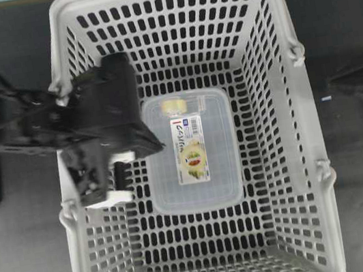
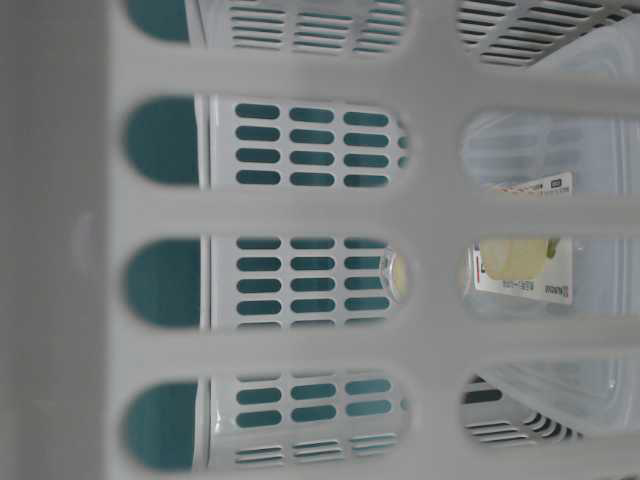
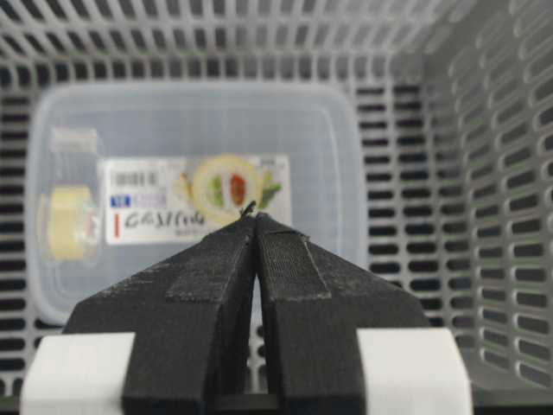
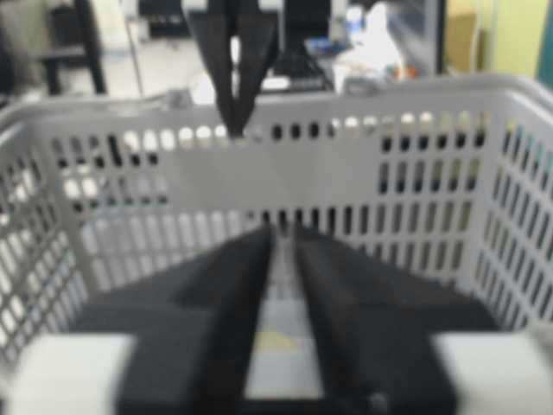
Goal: Pick up the cellophane tape from the shopping basket with the left arm.
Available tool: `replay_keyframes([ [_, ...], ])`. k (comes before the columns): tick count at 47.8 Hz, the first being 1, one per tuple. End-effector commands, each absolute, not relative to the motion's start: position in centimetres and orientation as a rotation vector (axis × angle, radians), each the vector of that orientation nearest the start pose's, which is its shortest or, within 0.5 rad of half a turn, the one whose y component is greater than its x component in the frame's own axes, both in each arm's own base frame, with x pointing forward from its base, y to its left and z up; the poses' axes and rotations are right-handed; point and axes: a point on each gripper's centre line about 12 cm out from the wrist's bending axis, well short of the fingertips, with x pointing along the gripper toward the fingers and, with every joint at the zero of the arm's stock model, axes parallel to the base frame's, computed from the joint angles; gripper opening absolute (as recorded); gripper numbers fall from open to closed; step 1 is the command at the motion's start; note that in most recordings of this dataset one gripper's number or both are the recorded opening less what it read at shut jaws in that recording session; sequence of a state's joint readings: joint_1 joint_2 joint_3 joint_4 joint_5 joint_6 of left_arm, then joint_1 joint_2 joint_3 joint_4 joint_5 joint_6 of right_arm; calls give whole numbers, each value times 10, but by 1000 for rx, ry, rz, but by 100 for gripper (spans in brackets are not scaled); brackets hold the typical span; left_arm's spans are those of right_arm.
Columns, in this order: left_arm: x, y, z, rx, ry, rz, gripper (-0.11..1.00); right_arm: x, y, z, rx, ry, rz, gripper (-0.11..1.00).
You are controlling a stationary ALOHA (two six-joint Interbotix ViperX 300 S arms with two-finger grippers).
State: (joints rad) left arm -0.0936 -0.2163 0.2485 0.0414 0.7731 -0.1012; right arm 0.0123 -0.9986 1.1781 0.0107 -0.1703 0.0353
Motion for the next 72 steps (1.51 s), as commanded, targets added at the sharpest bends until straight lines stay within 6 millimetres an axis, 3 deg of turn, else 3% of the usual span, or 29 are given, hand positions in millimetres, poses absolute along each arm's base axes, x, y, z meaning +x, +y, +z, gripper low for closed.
replay_keyframes([
  [1,387,-34,342,-12,816,-35,0,195,3,294,50,-9,16,28],
  [7,402,-38,333,-3,854,-38,1,193,4,295,49,-15,19,59],
  [11,410,-38,329,-6,869,-35,6,192,4,296,49,-18,19,72],
  [22,429,-39,295,4,1002,-25,73,192,4,296,51,-13,21,73],
  [27,438,-40,277,15,1058,-25,90,191,4,297,49,-15,20,73],
  [44,451,-35,233,34,1155,-21,91,190,4,300,48,-29,21,73],
  [59,458,-24,224,44,1141,-17,91,189,5,299,48,-27,24,73],
  [72,459,-28,205,52,1182,-25,91,189,5,299,49,-25,24,73],
])
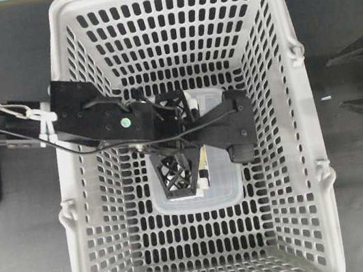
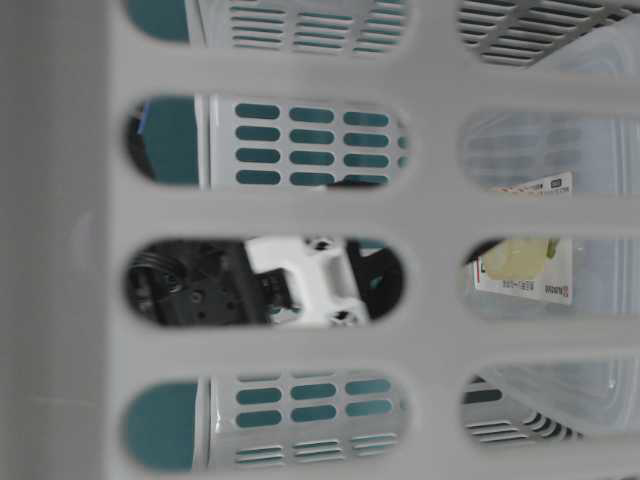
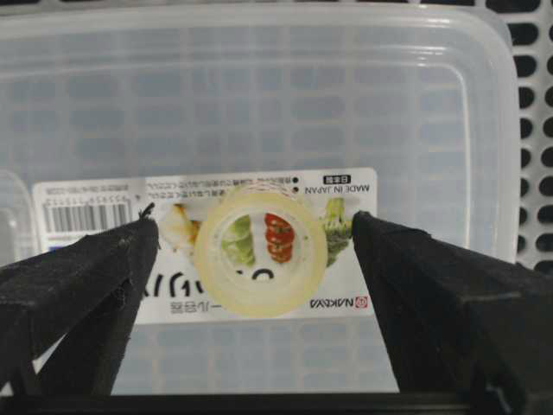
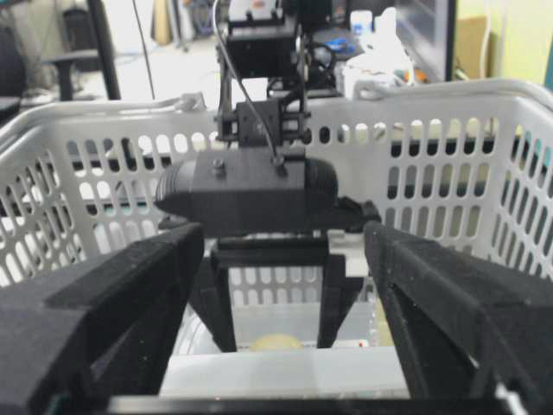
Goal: Pick up the cellophane tape from the shopping basket with the left arm.
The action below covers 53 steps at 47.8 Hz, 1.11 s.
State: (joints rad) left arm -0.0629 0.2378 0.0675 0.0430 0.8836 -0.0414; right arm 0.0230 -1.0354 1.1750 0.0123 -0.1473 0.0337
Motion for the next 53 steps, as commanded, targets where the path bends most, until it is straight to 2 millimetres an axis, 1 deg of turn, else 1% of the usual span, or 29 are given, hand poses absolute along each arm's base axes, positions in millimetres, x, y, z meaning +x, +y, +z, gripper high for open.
replay_keyframes([
  [1,458,-30,205,55,1182,-29,91,189,5,299,49,-25,24,73],
  [8,457,-31,203,57,1190,-31,91,189,5,298,49,-24,24,73],
  [16,454,-31,194,60,1214,-32,91,189,5,299,49,-25,24,73],
  [23,454,-31,195,60,1213,-31,88,189,5,298,49,-24,24,73],
  [25,454,-30,195,58,1211,-30,84,190,5,298,49,-22,24,73],
  [28,454,-30,195,59,1210,-29,75,189,5,298,49,-24,24,73],
  [32,454,-31,197,62,1205,-33,52,189,5,298,49,-24,24,73],
  [33,455,-32,198,61,1202,-35,49,189,5,298,49,-24,24,73],
  [36,455,-34,202,63,1194,-37,50,189,5,298,51,-24,24,73],
  [41,456,-34,224,62,1153,-38,50,190,5,298,51,-22,26,73],
  [48,451,-34,270,57,1114,-35,50,189,5,298,52,-24,26,73],
  [49,450,-34,281,56,1114,-34,50,190,5,298,52,-22,24,73],
  [53,443,-31,309,51,1128,-25,50,189,5,298,52,-24,24,73],
])
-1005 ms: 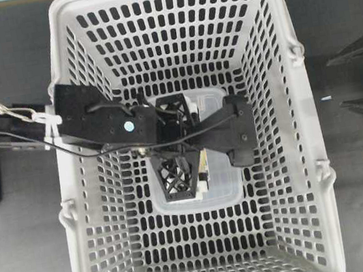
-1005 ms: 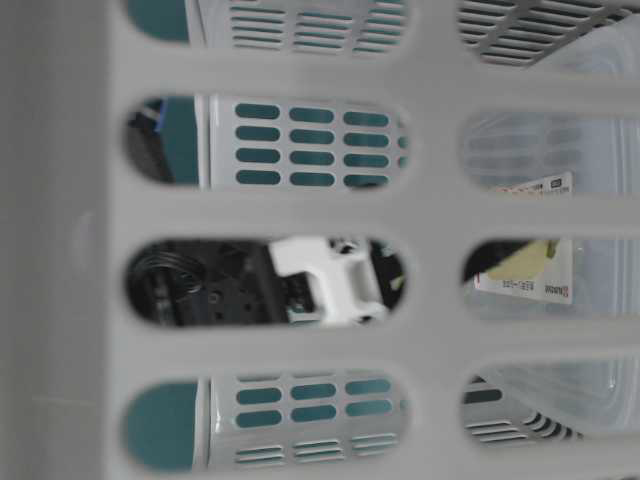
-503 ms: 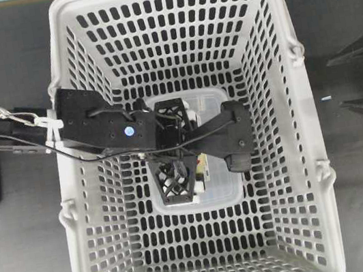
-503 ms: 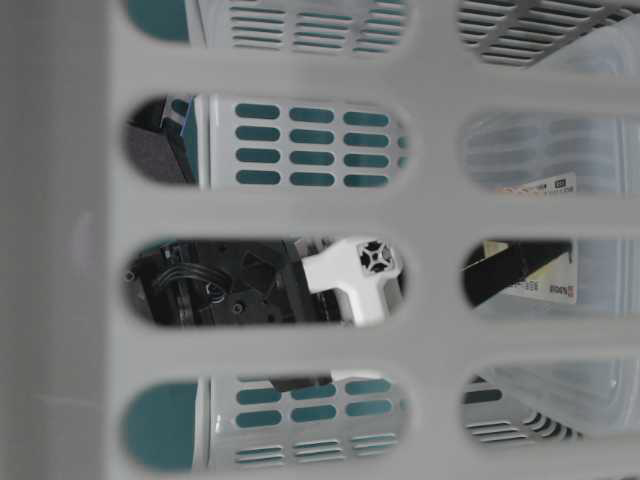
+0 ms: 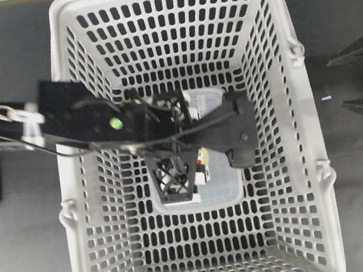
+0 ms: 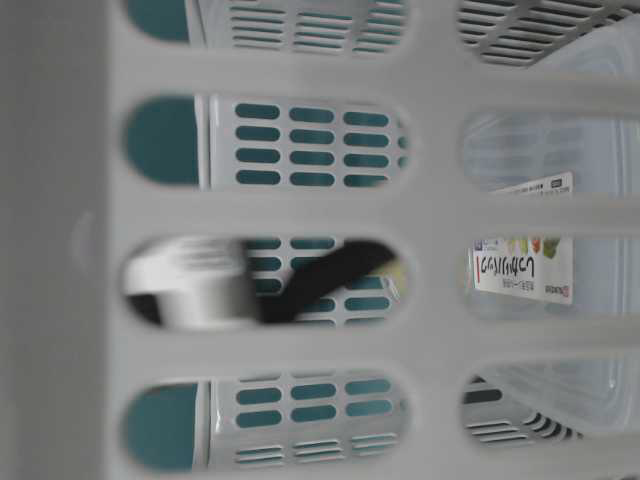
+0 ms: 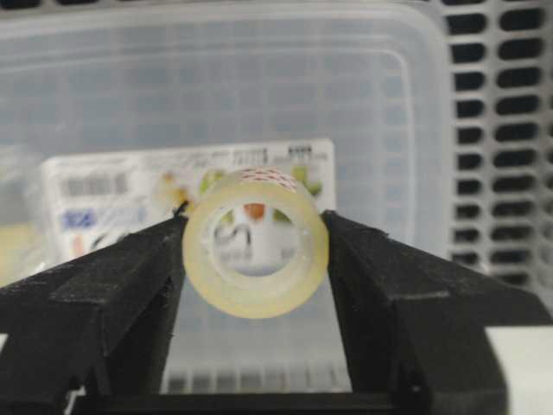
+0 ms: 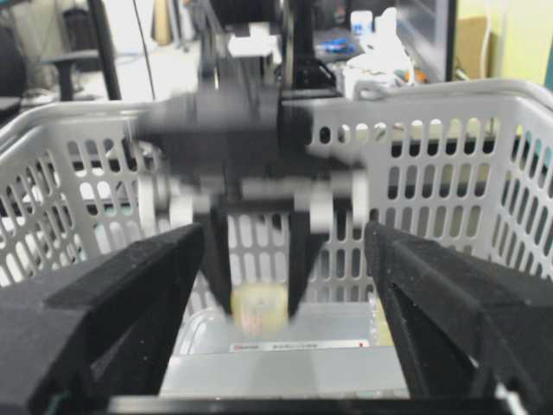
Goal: Pick up the cellophane tape from the shopping basket with the left arm.
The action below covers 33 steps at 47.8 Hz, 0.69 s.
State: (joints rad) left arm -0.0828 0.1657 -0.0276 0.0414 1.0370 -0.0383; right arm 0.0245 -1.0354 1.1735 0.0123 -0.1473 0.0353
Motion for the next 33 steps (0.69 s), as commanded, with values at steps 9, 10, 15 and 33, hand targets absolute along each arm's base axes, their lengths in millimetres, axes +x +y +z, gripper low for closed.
replay_keyframes([
  [9,433,-26,367,38,1139,-6,50,189,5,298,52,-24,24,73],
  [10,433,-26,370,38,1139,-6,50,189,5,298,52,-24,24,73],
  [15,433,-26,381,34,1133,-5,50,189,5,298,52,-24,24,73],
  [33,435,-24,376,37,1153,-2,50,189,5,298,52,-24,26,73],
])
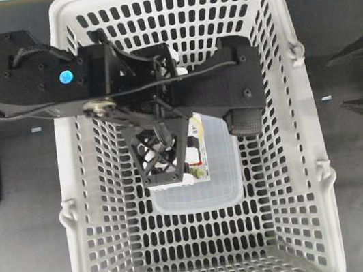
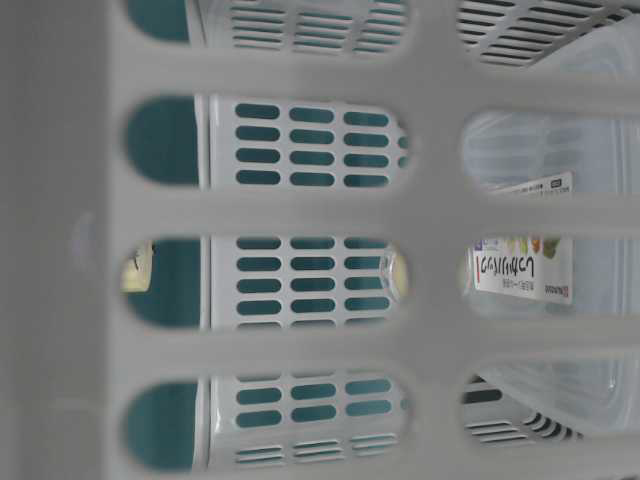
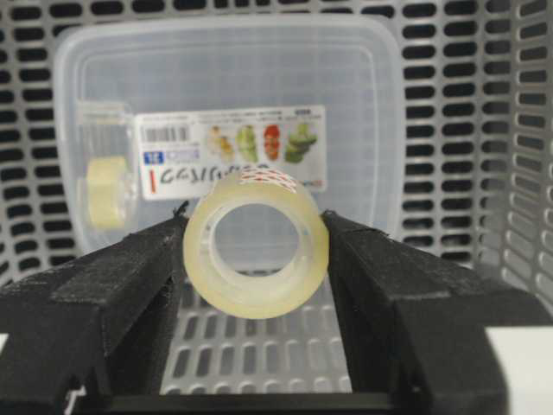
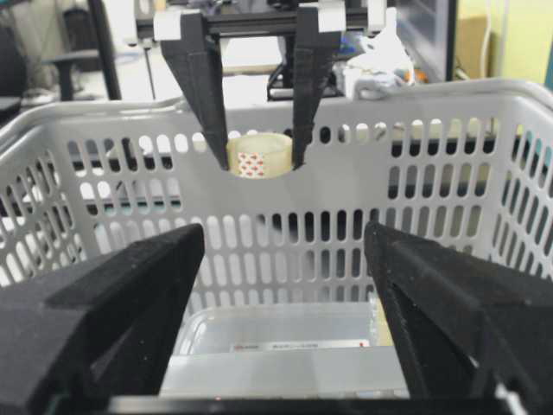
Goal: Pick up the cellophane tape from the shopping basket with the left arm.
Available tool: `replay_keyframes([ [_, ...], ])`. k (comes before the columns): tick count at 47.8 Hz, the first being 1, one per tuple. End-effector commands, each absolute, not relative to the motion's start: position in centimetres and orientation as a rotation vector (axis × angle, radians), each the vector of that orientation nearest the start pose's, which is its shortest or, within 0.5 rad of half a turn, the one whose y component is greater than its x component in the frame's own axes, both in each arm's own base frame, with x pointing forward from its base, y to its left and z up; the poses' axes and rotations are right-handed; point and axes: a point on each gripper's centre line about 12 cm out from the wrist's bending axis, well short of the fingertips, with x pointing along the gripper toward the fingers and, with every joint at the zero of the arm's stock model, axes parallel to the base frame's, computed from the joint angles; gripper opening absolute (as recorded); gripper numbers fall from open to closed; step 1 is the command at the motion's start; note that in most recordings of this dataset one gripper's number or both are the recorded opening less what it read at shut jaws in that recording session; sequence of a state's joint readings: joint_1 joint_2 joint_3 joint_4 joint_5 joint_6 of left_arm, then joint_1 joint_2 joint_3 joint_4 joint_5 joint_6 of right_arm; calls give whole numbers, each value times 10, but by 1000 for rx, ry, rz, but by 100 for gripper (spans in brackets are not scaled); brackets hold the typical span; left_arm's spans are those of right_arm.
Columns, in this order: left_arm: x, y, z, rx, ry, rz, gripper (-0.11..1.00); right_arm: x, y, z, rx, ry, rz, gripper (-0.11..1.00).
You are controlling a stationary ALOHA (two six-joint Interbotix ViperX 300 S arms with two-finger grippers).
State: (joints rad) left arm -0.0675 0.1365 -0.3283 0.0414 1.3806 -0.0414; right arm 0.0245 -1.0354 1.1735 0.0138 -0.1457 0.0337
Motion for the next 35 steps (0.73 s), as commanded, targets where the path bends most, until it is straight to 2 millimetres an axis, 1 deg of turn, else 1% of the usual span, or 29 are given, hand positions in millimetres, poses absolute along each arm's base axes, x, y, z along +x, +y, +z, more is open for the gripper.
replay_keyframes([
  [1,435,-24,377,37,1153,-2,50,189,5,298,52,-24,26,73],
  [18,435,-25,371,38,1170,-2,50,190,5,298,52,-22,26,73],
  [35,435,-24,369,39,1173,-1,50,190,5,297,52,-21,26,73],
])
